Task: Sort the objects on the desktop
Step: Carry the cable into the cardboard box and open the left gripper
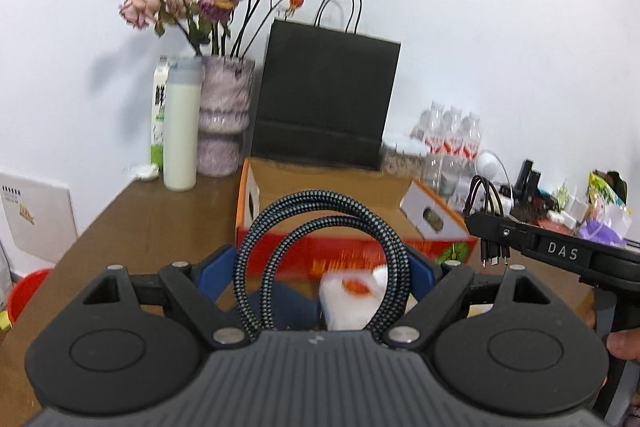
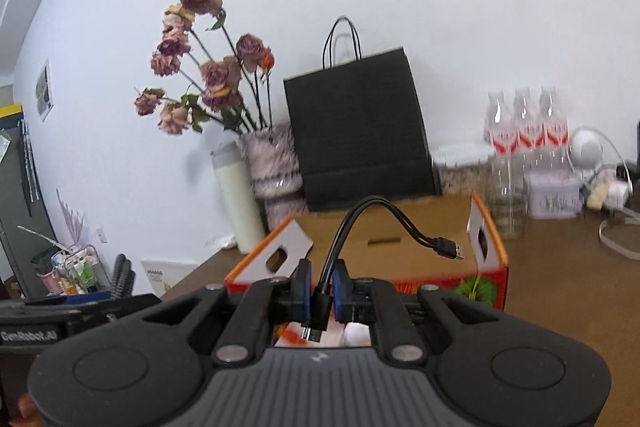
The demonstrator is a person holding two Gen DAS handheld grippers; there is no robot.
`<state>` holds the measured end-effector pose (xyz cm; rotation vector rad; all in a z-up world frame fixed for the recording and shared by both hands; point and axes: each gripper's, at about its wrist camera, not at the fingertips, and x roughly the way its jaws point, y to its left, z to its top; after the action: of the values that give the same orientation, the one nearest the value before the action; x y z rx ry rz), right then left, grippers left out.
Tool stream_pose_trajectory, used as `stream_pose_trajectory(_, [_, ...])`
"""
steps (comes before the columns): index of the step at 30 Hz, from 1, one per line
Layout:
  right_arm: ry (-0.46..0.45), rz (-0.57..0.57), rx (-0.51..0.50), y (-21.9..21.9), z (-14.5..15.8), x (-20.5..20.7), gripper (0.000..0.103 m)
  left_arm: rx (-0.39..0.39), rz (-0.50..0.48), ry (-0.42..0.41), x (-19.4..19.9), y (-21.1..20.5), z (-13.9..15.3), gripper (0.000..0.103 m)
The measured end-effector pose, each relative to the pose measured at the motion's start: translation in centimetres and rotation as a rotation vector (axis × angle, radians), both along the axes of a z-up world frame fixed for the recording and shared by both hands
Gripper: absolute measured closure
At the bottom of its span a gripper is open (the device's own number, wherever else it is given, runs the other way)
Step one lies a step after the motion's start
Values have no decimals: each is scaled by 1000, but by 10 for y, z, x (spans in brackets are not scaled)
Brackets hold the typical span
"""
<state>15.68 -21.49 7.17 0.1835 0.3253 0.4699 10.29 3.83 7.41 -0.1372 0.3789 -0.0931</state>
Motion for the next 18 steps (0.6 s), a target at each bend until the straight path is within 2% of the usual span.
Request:
stream_pose_trajectory(8, [-29, -4, -13, 2, 13, 61, 94, 20, 10, -33, 58, -10, 24, 16])
stream_pose_trajectory(18, [4, 14, -59, 18, -7, 140, 94, 21, 46, -8, 158, -24, 18, 16])
